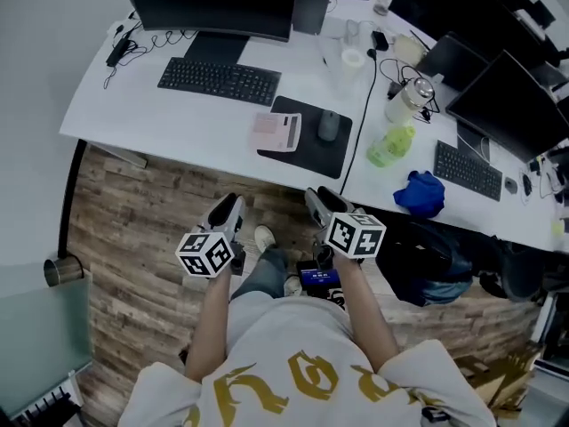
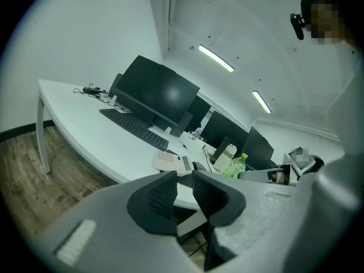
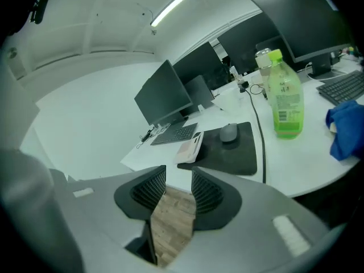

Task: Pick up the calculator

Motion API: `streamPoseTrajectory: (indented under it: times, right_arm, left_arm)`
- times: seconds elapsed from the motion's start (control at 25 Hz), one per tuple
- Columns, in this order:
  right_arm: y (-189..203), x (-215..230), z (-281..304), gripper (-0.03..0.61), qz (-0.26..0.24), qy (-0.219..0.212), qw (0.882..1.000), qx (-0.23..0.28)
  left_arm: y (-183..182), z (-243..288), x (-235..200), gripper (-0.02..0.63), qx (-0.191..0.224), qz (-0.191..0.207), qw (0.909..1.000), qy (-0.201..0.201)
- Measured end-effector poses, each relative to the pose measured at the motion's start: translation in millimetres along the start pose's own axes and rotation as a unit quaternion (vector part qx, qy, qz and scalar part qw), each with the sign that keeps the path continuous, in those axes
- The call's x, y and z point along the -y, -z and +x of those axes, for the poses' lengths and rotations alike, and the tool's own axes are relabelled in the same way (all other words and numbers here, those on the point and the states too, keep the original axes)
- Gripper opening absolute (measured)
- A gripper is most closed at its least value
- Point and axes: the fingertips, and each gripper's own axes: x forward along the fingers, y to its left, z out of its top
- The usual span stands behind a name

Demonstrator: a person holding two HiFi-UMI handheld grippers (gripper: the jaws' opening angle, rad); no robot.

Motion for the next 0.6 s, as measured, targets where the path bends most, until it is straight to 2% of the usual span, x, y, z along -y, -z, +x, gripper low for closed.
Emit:
streamPoseTrajectory:
  times: [0.32, 0.44, 0.6]
  right_arm:
    - [-35.9, 18.2, 70.8, 0.187, 0.020, 0.040, 0.999, -0.027]
    - [-53.3, 18.0, 87.7, 0.189, -0.001, 0.057, 0.998, -0.032]
    - [-73.4, 16.6, 105.8, 0.190, -0.009, 0.060, 0.998, -0.025]
  left_arm:
    - [-30.1, 81.1, -46.1, 0.083, -0.039, -0.008, 0.9989, 0.025]
    - [-38.7, 98.8, -51.5, 0.077, -0.042, -0.019, 0.9980, 0.044]
    - [-50.5, 119.7, -57.8, 0.077, -0.049, -0.014, 0.9968, 0.062]
